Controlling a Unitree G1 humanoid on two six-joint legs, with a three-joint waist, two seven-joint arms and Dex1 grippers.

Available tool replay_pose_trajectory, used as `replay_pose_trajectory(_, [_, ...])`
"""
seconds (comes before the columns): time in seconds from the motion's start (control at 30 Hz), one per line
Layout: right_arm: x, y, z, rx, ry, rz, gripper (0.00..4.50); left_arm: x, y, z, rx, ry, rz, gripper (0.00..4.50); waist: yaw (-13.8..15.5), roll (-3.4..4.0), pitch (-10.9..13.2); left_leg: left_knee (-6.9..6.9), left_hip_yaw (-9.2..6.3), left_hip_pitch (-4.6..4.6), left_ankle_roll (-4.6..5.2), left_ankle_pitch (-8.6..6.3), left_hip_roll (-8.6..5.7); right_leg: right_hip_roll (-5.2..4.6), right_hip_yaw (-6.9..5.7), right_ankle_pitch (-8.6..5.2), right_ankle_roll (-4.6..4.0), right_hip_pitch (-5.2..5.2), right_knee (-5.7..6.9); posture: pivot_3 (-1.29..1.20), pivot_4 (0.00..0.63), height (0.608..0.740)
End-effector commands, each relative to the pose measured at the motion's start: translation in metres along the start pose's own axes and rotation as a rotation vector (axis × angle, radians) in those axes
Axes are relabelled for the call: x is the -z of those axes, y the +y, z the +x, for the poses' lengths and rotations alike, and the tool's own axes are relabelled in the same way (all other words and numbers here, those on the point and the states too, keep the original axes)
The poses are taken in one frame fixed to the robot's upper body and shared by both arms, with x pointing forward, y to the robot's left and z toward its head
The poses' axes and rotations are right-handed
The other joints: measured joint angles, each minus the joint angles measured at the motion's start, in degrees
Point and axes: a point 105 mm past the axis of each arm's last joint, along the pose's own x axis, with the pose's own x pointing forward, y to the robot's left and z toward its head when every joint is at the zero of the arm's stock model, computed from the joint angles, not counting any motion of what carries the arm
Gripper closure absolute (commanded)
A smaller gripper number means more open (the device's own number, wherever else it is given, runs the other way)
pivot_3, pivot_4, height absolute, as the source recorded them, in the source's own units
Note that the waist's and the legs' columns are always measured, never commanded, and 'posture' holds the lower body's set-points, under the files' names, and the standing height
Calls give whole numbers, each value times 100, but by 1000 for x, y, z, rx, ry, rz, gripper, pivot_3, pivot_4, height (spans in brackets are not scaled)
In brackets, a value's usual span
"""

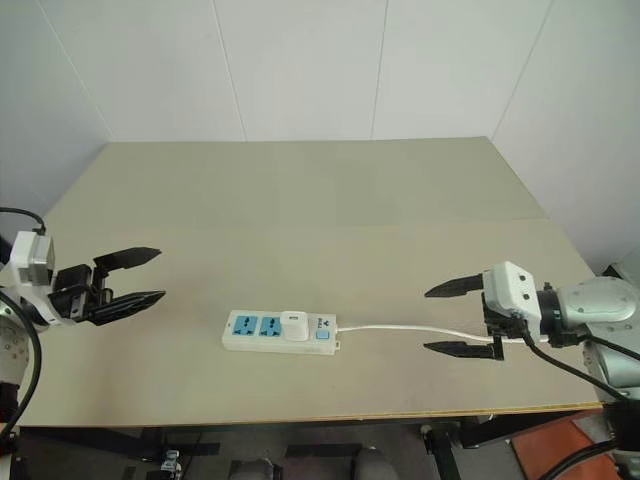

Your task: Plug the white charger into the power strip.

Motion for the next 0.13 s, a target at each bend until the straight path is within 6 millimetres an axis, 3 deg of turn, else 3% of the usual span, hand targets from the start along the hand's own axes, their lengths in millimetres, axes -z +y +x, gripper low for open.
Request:
replay_pose_trajectory(0.03, [-8,-1,-9,39,19,-69,36,-7,3,1,15,9,36,0,0,0,0,0,0,-1,0,0,0,0,0,0,0,0,0,0,150,740])
replay_pose_trajectory(0.13, [-6,3,-9,51,24,-71,36,-4,5,2,30,33,48,0,9,0,0,0,0,-1,0,0,-2,-1,0,1,-2,0,-1,0,150,740])
